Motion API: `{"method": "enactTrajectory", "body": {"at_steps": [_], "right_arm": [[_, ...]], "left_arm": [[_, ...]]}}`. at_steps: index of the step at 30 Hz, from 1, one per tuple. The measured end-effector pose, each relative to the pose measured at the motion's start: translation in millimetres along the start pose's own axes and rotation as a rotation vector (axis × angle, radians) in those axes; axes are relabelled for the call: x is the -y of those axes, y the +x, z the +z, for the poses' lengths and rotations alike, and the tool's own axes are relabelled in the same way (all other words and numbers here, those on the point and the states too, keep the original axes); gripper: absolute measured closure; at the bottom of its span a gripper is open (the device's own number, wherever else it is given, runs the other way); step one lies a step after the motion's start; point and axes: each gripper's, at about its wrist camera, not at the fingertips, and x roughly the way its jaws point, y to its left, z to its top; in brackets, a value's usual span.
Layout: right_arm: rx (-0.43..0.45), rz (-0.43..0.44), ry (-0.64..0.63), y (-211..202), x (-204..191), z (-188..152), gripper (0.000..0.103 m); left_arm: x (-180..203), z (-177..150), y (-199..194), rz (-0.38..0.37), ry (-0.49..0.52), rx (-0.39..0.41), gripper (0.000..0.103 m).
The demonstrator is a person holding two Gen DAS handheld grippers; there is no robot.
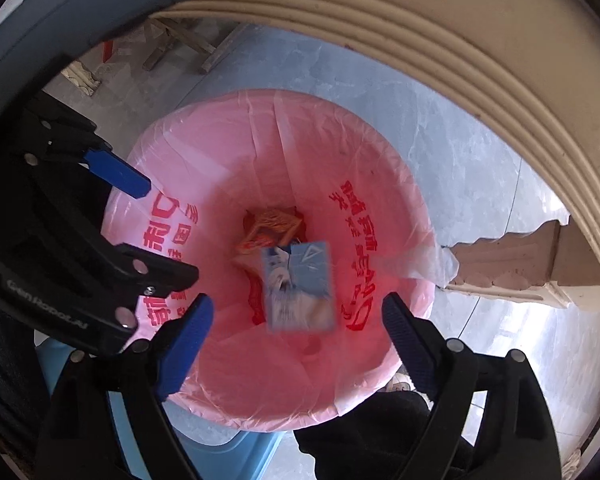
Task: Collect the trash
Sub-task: 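Open both tools to drop the gold box and blue carton into the bin, then raise both tools back over the table toward the medicine box and tissue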
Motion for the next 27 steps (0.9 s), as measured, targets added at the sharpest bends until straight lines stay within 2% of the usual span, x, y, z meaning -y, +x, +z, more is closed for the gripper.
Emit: {"method": "enactTrajectory", "body": {"at_steps": [8, 18, 23, 27], "right_arm": [[-0.008, 0.009, 0.009, 1.5, 0.5, -1.2, 0.019], [0.002, -0.03, 0.008, -1.3, -0.4, 0.1, 0.019], [0.032, -0.032, 0.008, -20.4, -4.1, -6.5, 0.019], [0.12, -0.03, 0.018, -59.1, -11.2, -15.0, 0.019]], "left_arm": [[0.2, 0.5, -1.7, 0.012, 0.001, 0.003, 0.02], [6.2, -5.5, -6.9, 0.041, 0.02, 0.009, 0.02], [14.1, -14.1, -18.0, 0.079, 0.046, 0.026, 0.02], [28.3, -38.4, -54.2, 0.083, 0.094, 0.108, 0.02]]}}
